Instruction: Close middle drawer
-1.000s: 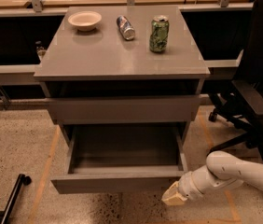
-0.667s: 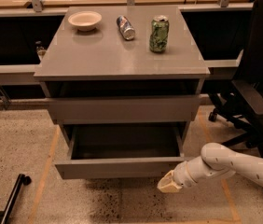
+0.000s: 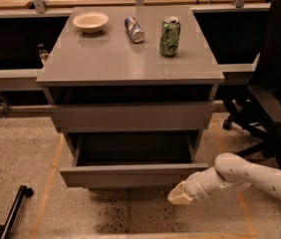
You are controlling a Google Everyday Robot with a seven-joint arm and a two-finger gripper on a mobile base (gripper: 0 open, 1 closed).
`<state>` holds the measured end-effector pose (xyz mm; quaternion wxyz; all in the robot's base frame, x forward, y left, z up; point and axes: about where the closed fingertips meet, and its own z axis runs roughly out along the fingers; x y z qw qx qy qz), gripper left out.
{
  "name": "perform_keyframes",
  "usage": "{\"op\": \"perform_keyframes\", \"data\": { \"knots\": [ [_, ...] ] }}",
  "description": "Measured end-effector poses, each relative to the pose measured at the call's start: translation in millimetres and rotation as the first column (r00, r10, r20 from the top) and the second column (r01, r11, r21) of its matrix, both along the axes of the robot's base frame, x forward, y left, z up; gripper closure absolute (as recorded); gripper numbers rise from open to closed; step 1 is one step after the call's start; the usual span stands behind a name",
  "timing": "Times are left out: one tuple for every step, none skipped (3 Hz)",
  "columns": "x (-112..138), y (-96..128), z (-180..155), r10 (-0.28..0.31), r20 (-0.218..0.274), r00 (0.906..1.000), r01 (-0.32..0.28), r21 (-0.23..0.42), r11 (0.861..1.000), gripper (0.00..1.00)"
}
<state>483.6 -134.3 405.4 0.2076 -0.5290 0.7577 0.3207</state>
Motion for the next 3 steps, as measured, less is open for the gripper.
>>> {"op": "perform_keyframes", "data": {
  "knots": [
    [34, 2, -8, -0.005, 0.065, 0.9978, 0.005, 0.010, 1.000, 1.00],
    [76, 0, -18, -0.014, 0.123, 0.9923, 0.012, 0.018, 1.000, 0.98],
    [76, 0, -18, -0.014, 0.123, 0.9923, 0.012, 0.018, 1.000, 0.76]
  ]
}}
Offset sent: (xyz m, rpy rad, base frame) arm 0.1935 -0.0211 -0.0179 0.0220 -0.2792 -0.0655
